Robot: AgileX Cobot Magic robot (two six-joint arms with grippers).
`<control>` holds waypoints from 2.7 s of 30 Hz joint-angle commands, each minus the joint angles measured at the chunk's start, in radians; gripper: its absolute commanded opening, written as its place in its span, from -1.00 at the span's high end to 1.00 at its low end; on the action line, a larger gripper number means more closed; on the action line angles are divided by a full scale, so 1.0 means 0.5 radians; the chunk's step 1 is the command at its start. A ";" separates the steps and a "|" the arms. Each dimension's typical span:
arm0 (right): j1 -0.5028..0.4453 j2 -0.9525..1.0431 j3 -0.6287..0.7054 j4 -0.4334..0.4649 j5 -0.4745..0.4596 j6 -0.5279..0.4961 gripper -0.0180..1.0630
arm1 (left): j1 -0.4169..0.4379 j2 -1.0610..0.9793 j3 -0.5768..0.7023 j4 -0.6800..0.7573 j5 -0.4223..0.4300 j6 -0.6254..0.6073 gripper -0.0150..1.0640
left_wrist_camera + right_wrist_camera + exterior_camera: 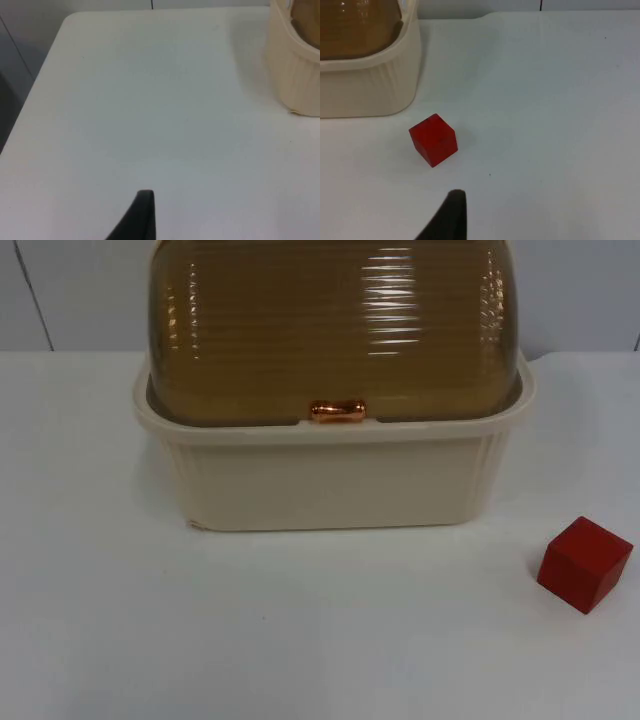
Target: Open the box lid with the left hand, place the block into the box with the right hand, then close the box lid with the left hand.
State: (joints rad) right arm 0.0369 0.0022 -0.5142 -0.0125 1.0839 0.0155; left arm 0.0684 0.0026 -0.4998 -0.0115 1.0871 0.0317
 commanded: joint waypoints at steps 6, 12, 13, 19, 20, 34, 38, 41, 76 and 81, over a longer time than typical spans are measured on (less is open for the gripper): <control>0.005 -0.004 -0.005 -0.007 -0.015 0.040 -0.99 | 0.005 -0.005 0.011 -0.014 -0.023 -0.021 -0.97; 0.094 -0.004 -0.009 -0.054 -0.015 0.088 -0.99 | 0.002 -0.005 0.011 -0.018 -0.027 -0.037 -0.97; 0.094 -0.004 -0.009 -0.054 -0.015 0.088 -0.99 | 0.002 -0.005 0.011 -0.018 -0.027 -0.037 -0.97; 0.106 0.202 -0.214 -0.358 -0.140 0.125 -0.99 | 0.002 0.131 -0.144 0.095 -0.100 -0.094 -0.97; 0.106 0.289 -0.273 -0.465 -0.215 0.159 -0.99 | 0.002 0.210 -0.212 0.124 -0.128 -0.094 -0.97; 0.107 1.327 -0.953 -0.529 -0.749 0.303 -0.99 | 0.002 1.016 -0.836 0.208 -0.793 -0.145 -0.97; 0.107 1.367 -1.013 -0.546 -0.955 0.303 -0.99 | 0.002 1.151 -0.912 0.205 -0.899 -0.194 -0.97; 0.107 1.367 -1.013 -0.546 -1.040 0.303 -0.99 | 0.002 1.187 -0.924 0.181 -0.912 -0.194 -0.97; 0.107 1.454 -1.013 -0.547 -0.928 0.356 -0.99 | -1.301 2.741 -1.325 0.263 -0.990 0.922 -0.97; 0.107 1.454 -1.013 -0.551 -0.928 0.351 -0.99 | -1.715 2.936 -1.288 1.268 -0.962 0.564 -0.97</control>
State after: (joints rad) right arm 0.0867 0.7287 -1.0144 -0.2815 0.6212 0.1899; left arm -0.7431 1.4524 -1.1471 0.4713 0.6108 0.3958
